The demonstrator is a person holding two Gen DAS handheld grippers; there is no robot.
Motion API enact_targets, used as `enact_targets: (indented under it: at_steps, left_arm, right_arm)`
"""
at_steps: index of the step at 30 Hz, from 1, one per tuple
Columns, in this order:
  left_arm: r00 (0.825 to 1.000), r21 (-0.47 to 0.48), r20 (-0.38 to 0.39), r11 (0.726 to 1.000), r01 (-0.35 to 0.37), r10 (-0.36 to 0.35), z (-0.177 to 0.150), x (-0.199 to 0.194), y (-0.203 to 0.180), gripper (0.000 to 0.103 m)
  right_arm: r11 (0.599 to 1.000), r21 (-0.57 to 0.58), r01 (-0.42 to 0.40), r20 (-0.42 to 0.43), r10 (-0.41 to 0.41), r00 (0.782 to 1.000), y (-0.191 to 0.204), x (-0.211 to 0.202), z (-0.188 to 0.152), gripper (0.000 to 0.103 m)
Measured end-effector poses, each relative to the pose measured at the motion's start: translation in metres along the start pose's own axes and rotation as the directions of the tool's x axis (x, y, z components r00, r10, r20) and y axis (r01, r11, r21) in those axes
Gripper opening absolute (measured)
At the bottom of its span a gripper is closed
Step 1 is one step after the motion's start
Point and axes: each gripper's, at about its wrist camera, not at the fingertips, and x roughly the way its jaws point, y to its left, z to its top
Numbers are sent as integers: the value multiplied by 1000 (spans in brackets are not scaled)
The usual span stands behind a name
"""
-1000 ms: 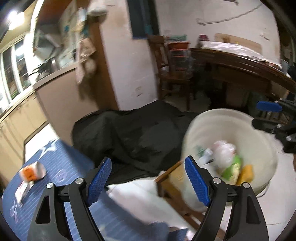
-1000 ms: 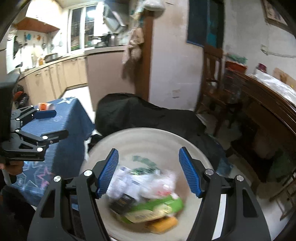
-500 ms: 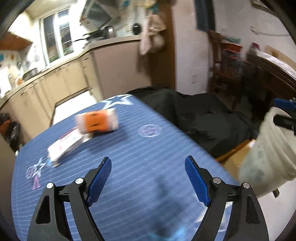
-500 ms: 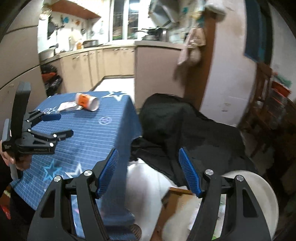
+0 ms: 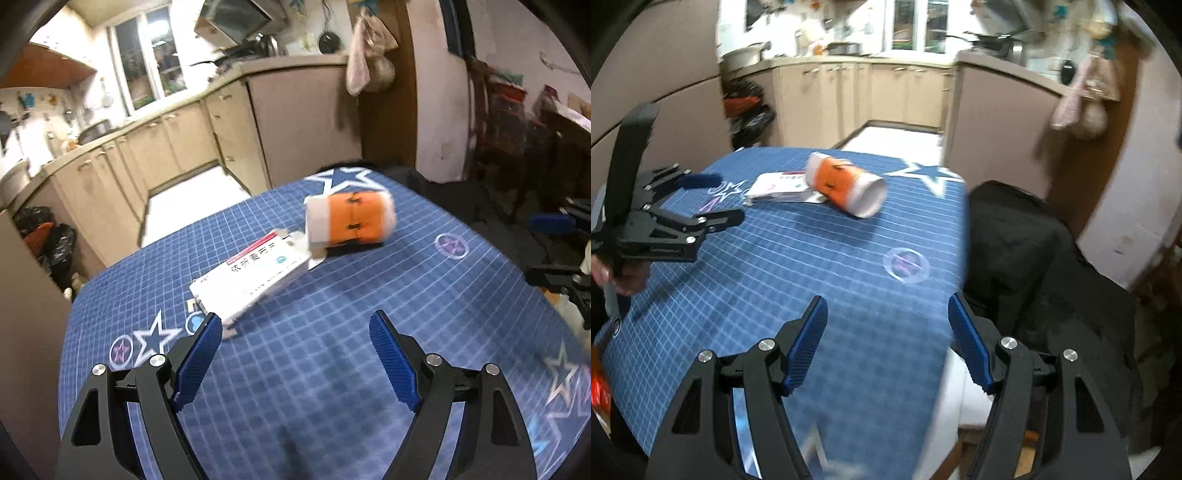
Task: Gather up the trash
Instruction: 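Grasp the white medicine box with left tool while right tool grasps orange paper cup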
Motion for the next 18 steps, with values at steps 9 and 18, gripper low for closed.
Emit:
enact_targets:
  at_steps: [9, 18]
  left_arm:
    - [991, 213, -3, 969, 129, -132, 19, 55, 48, 96]
    - [964, 288, -75, 920, 266, -256, 26, 104, 60, 98]
  right_arm:
    - [959, -266, -102, -61, 89, 994, 26, 72, 75, 98]
    - [893, -417, -170, -206, 90, 974, 34, 151, 117, 97]
